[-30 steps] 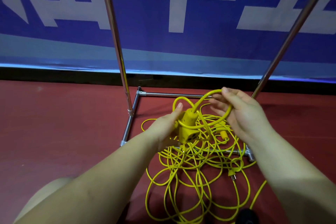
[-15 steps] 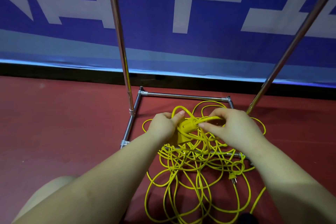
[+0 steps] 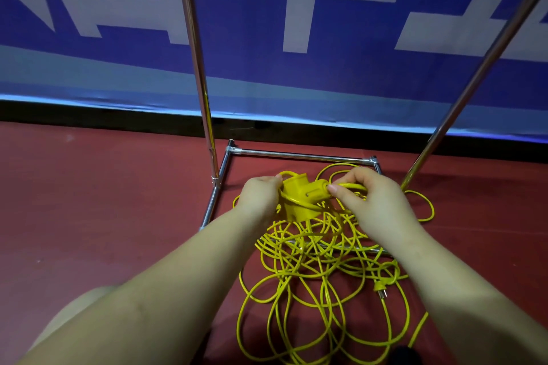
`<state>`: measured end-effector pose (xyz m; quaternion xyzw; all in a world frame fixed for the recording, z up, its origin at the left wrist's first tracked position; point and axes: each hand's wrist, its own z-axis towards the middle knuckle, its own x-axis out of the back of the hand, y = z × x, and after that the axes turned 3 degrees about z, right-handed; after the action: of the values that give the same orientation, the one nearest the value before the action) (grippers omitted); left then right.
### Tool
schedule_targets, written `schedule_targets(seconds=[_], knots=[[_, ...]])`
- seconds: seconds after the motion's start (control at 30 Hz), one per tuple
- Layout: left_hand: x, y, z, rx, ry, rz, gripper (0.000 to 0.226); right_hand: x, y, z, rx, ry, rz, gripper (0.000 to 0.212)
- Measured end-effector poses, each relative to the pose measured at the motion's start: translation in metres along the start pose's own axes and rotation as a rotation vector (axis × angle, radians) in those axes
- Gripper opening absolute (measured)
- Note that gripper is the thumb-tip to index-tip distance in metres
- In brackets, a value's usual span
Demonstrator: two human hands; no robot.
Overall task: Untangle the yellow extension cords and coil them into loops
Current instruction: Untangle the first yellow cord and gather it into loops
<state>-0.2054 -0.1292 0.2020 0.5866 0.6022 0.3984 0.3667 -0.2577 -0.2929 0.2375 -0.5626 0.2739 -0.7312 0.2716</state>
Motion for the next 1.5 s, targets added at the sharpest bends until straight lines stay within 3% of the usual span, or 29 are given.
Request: schedule_targets(seconds=[0.23, 0.53, 0.77, 0.93, 1.2, 1.37, 1.5], knots=[[-0.003, 0.006, 0.002, 0.026, 0.049, -0.144, 0.023, -0.001, -0.005, 0.001, 0.053, 0.138, 0.151, 0.005], [-0.004, 0.015, -0.004, -0.020, -0.002, -0.253, 0.023, -0.003, -0.007, 0.005, -0.040, 0.233, 0.449, 0.019], [-0.004, 0.025, -0.007, 0.107, 0.008, -0.489, 0.026, -0.012, -0.009, 0.008, -0.168, 0.301, 0.774, 0.018], [-0.005, 0.028, -0.009, 0.252, -0.025, -0.544, 0.021, -0.016, -0.013, 0.007, -0.226, 0.323, 0.842, 0.018], [-0.002, 0.036, -0.010, 0.209, -0.048, -0.803, 0.036, -0.014, -0.022, 0.011, -0.368, 0.319, 0.966, 0.017], [0.001, 0.042, -0.014, 0.212, -0.150, -0.880, 0.019, -0.011, -0.019, 0.016, -0.547, 0.283, 1.139, 0.014], [0.003, 0.041, -0.012, 0.174, -0.134, -0.896, 0.021, -0.013, -0.016, 0.019, -0.699, 0.180, 1.256, 0.017]])
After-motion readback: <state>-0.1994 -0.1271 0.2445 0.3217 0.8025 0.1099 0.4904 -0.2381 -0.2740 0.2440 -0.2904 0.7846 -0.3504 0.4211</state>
